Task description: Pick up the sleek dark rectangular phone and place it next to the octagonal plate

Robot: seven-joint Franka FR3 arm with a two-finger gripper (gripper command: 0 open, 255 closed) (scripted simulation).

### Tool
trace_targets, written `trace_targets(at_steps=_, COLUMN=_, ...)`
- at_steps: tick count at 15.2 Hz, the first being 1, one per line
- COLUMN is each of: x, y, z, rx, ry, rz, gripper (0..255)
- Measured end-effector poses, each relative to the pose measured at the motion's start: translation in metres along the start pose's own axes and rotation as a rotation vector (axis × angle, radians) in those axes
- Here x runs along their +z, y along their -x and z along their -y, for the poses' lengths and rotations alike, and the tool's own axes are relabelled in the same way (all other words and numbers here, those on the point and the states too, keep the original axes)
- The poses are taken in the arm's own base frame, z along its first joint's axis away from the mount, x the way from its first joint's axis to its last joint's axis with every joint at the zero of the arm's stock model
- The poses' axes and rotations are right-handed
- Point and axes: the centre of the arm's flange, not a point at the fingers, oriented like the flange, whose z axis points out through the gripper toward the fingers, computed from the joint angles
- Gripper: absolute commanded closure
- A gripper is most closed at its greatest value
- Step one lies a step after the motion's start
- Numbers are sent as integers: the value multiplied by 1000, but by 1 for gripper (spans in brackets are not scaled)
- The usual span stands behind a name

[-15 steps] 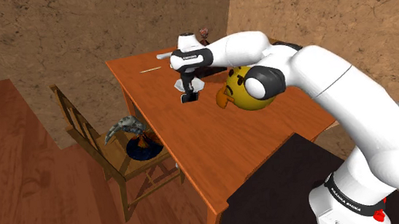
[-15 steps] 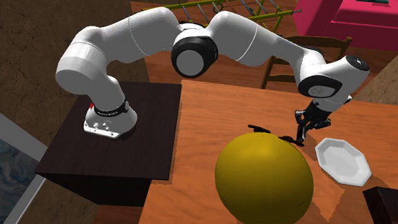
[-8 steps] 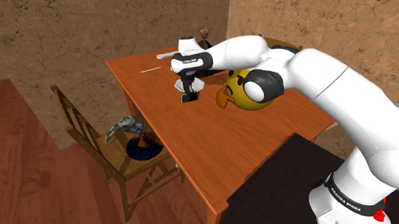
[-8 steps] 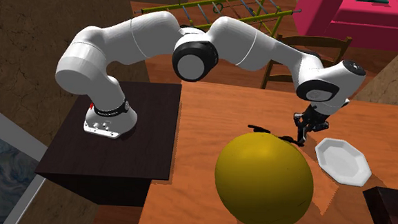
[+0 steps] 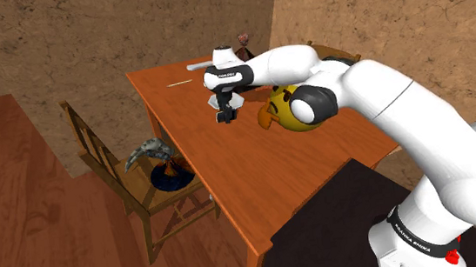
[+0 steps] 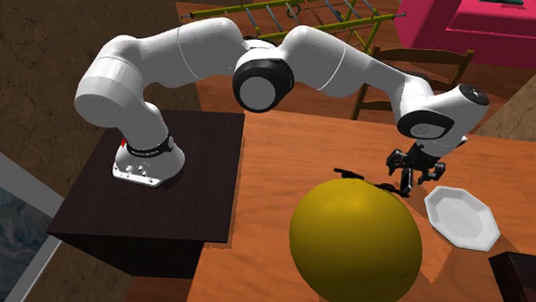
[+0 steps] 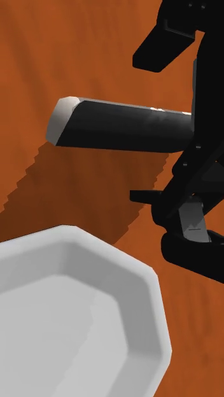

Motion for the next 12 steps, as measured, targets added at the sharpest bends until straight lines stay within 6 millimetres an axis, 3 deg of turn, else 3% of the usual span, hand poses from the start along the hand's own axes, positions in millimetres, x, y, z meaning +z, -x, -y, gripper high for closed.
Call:
trace_targets(at_steps=2, x=-6, y=1, z=1, rx=0, ry=-1, rz=1, gripper=0)
trace_targets(at_steps=6, x=-46, y=3, z=1, rx=0, ry=1, rz=0, gripper=0)
trace_targets(at_steps=12, x=-50, y=2, z=0, rx=0, ry=-1, rz=0, gripper=0)
